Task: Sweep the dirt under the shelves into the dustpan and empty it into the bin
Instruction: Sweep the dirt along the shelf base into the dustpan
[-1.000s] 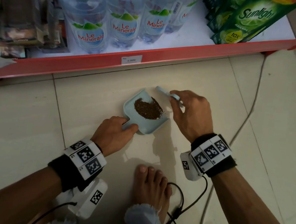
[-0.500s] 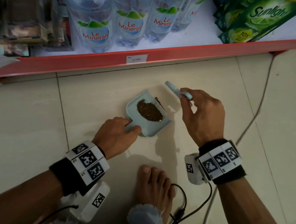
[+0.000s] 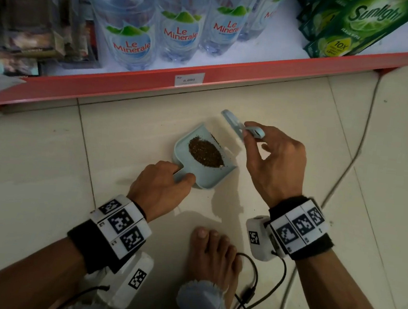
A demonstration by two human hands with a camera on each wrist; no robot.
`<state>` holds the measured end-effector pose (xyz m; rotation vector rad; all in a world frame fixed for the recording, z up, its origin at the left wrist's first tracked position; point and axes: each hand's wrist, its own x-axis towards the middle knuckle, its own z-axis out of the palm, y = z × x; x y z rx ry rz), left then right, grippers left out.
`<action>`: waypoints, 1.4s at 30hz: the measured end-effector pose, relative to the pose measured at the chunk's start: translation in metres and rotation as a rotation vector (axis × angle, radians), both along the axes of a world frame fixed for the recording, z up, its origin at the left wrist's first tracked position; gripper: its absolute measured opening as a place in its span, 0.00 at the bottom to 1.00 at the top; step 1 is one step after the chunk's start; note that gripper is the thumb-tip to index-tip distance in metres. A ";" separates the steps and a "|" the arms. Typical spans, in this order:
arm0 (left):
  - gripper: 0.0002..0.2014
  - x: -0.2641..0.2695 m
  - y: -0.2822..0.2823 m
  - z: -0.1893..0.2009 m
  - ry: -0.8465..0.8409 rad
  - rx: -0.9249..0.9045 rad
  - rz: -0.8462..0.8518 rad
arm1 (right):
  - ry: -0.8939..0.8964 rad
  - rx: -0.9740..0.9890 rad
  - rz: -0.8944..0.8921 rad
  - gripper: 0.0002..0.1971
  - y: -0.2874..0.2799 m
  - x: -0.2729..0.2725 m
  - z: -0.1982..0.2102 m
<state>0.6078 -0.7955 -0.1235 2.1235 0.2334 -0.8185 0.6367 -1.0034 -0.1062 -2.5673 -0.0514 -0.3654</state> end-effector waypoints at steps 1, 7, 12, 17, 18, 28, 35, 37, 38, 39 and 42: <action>0.17 0.000 0.000 0.000 0.002 0.001 -0.002 | 0.001 -0.061 0.002 0.10 -0.001 0.001 0.000; 0.17 -0.001 0.002 -0.003 0.005 0.013 -0.005 | 0.235 0.002 0.156 0.11 0.012 -0.011 -0.003; 0.23 -0.001 0.004 -0.004 0.025 -0.003 0.024 | 0.226 0.291 0.111 0.08 0.014 -0.013 0.008; 0.20 -0.001 0.015 -0.009 -0.085 -0.052 0.082 | 0.105 0.354 -0.015 0.07 -0.008 0.008 0.020; 0.20 -0.001 0.019 -0.010 -0.104 -0.061 0.087 | 0.092 0.333 -0.032 0.08 -0.013 0.015 0.019; 0.14 -0.027 0.082 -0.024 -0.132 -0.110 0.193 | 0.203 0.014 0.366 0.13 0.001 0.045 -0.014; 0.14 -0.024 0.098 -0.026 -0.151 -0.120 0.147 | 0.258 -0.046 0.430 0.13 -0.009 -0.002 0.001; 0.14 -0.022 0.100 -0.026 -0.167 -0.134 0.153 | 0.231 -0.033 0.356 0.11 -0.008 -0.007 0.006; 0.14 -0.020 0.101 -0.026 -0.169 -0.146 0.161 | 0.205 -0.043 0.293 0.11 -0.007 -0.007 0.009; 0.15 -0.019 0.102 -0.024 -0.167 -0.160 0.162 | 0.164 -0.065 0.218 0.11 -0.007 -0.005 0.013; 0.20 -0.014 0.105 -0.021 -0.165 -0.181 0.122 | 0.067 -0.212 -0.031 0.10 -0.006 0.008 0.019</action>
